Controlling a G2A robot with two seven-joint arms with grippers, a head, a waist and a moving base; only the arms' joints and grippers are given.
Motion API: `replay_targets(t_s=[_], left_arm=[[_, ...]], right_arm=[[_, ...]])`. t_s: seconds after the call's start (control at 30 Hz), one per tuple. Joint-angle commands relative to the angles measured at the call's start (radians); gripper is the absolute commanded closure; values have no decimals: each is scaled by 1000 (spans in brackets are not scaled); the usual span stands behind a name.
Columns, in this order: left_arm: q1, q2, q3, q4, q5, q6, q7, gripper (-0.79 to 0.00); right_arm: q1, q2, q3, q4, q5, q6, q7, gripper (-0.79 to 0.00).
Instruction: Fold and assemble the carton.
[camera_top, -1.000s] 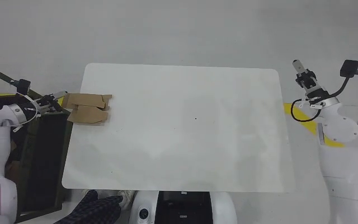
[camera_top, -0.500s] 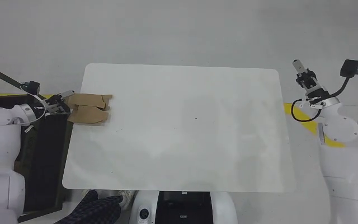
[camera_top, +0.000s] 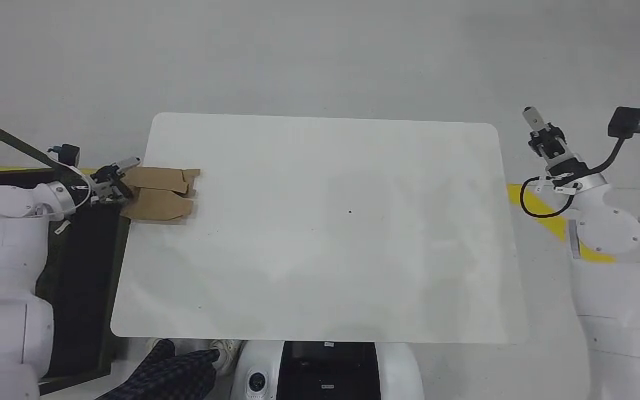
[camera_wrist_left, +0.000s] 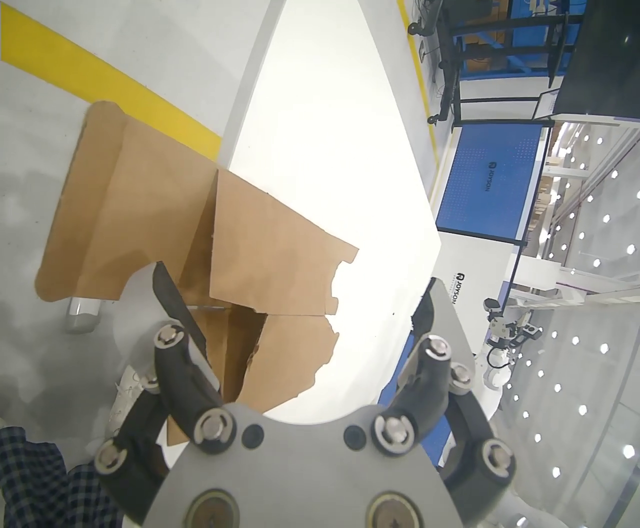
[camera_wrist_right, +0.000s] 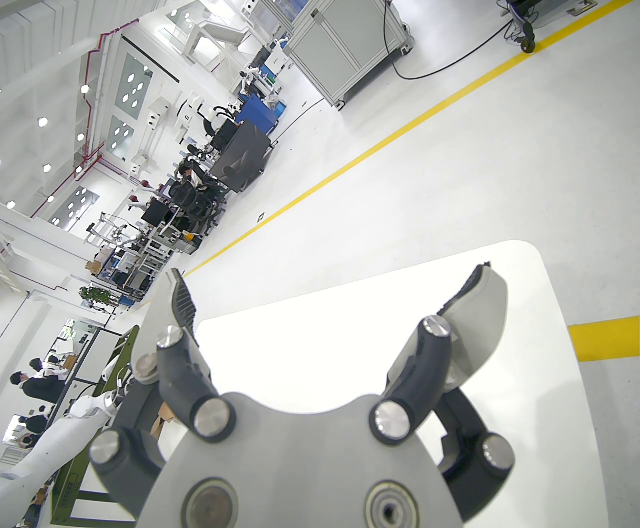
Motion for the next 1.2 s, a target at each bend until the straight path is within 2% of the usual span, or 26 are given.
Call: replay_targets(t_s=[0.0,0.1,0.17,0.33,0.6,0.83,1.17], left_arm=[[-7,-3,0,9,-6,4,4,-733],[-19,-6,3,19,-8,9,6,-653],[-25,-8,5,24,-8,9,7,-563],[-36,-15,11,34,-7,17,19,-397],[-43,-31,29,47,3,41,50,-320],[-51,-42,43,60,20,54,75,-314],[-61,-59,51,72,11,78,106,-209]], right_arm=[[0,0,0,0,0,0,0,-785],[0,0,0,0,0,0,0,-785],[0,0,0,0,0,0,0,-785],[0,0,0,0,0,0,0,-785],[0,0,0,0,0,0,0,-785],[0,0,0,0,0,0,0,-785],[0,0,0,0,0,0,0,-785]])
